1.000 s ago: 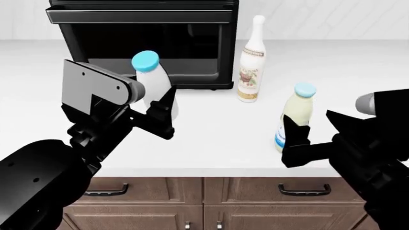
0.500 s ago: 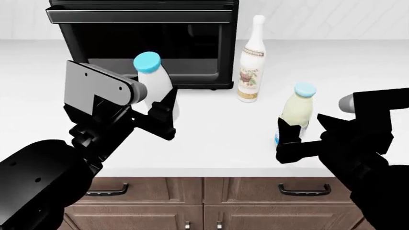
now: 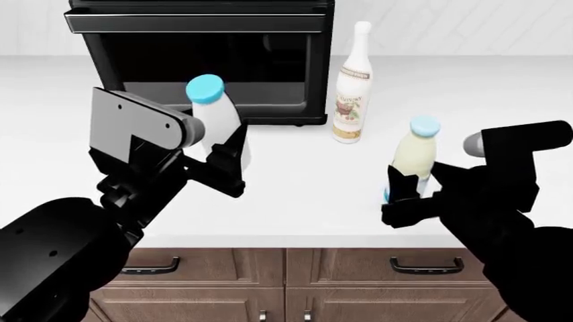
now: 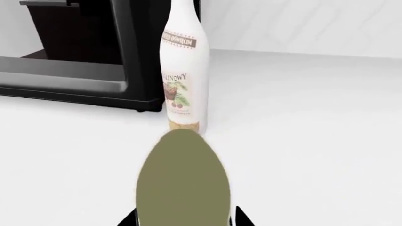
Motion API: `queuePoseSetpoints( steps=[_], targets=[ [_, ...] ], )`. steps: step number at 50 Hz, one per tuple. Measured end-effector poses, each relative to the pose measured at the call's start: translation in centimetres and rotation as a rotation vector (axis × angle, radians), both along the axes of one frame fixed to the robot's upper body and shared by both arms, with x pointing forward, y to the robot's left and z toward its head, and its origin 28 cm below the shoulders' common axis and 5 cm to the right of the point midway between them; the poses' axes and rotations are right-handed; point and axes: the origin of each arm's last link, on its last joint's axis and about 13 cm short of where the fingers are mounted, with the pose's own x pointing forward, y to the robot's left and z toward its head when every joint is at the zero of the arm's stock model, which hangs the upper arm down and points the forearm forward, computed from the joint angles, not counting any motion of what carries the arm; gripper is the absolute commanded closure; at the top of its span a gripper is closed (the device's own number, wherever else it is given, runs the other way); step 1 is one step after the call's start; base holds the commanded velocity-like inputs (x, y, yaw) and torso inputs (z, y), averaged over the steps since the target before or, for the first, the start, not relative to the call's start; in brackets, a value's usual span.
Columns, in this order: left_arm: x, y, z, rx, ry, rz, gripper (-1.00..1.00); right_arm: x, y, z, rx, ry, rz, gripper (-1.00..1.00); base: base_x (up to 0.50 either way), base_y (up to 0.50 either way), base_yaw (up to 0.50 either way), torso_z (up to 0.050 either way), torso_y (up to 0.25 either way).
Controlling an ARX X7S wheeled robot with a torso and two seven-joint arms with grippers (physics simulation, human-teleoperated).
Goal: Move the drinks to the dining counter.
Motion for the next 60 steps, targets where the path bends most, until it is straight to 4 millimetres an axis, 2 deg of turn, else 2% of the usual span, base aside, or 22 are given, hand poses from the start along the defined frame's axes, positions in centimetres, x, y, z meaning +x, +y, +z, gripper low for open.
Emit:
queuePoseSetpoints(
  steps=[8,24,50,60],
  targets=[
    [-0.1,0.0,-0.1,-0.002,0.001,0.002,1.00,-0.9,0.2,0.7,0.009,-0.036,0.012,1.00,0.00,0.00,0.00,0.000,0.001],
    [-0.3,0.2,-0.1,-0.006,-0.003,0.005,1.00,-3.3,1.3,3.3,0.021,-0.241,0.050,1.00,0.00,0.00,0.00,0.001,0.001],
    [-0.5,0.4,-0.2,-0.009,-0.004,0.011,1.00,-4.3,2.2,3.4,-0.060,-0.334,0.023,1.00,-0.49,0.01,0.00,0.000,0.000],
    [-0.6,0.4,-0.2,-0.010,-0.004,0.007,1.00,-4.4,2.2,3.3,-0.083,-0.342,0.007,1.00,-0.46,-0.01,0.33,0.001,0.000]
  ],
)
